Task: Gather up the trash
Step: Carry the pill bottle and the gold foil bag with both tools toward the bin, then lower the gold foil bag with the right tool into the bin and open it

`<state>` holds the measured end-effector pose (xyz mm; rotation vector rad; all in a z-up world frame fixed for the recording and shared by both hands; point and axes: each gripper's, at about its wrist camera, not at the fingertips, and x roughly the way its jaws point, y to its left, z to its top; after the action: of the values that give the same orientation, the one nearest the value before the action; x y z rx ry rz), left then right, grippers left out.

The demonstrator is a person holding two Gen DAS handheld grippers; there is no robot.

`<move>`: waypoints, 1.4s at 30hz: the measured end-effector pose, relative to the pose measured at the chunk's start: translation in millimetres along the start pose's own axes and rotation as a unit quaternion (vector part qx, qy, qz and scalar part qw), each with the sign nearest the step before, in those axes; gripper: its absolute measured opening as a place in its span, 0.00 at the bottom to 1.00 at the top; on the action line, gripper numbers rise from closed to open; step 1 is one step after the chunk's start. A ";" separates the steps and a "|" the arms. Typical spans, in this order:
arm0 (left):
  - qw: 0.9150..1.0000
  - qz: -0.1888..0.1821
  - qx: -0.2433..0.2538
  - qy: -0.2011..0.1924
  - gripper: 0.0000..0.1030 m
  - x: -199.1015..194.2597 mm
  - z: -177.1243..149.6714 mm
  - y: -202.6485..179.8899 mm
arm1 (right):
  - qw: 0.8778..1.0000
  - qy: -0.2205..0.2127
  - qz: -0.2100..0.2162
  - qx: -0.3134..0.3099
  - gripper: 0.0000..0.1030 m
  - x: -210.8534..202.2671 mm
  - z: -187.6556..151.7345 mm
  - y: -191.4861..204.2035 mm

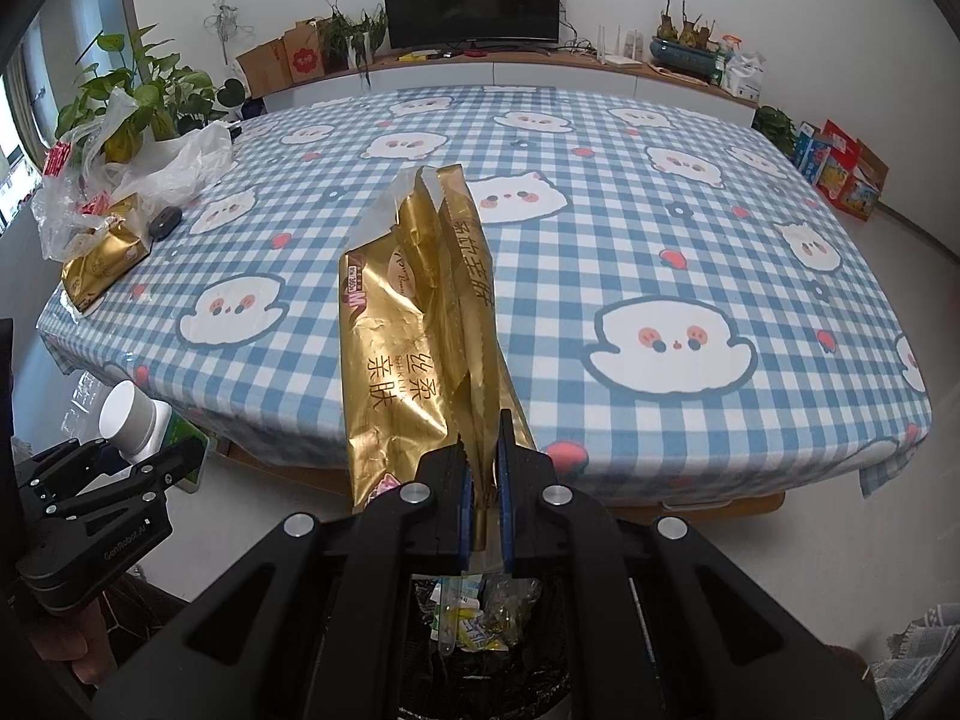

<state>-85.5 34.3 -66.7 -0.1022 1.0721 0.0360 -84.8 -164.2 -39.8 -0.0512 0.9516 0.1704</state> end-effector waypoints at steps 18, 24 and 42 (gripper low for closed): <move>0.999 0.017 -0.013 0.032 0.41 4.1 -57.2 12.1 | 1.000 0.022 -0.001 -0.023 0.05 -14.1 -60.0 18.2; 0.999 0.024 -0.014 0.034 0.41 9.8 -65.0 11.9 | 0.999 0.031 0.000 -0.023 0.05 -10.0 -70.6 18.4; 0.998 0.044 0.004 0.047 0.41 26.1 -88.6 2.8 | 0.998 0.059 -0.016 -0.034 0.04 -4.6 -115.9 28.8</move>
<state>-150.7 27.6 -131.8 -0.0502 1.1695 0.1067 -185.6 -150.1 -102.5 -0.1405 1.0619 0.1722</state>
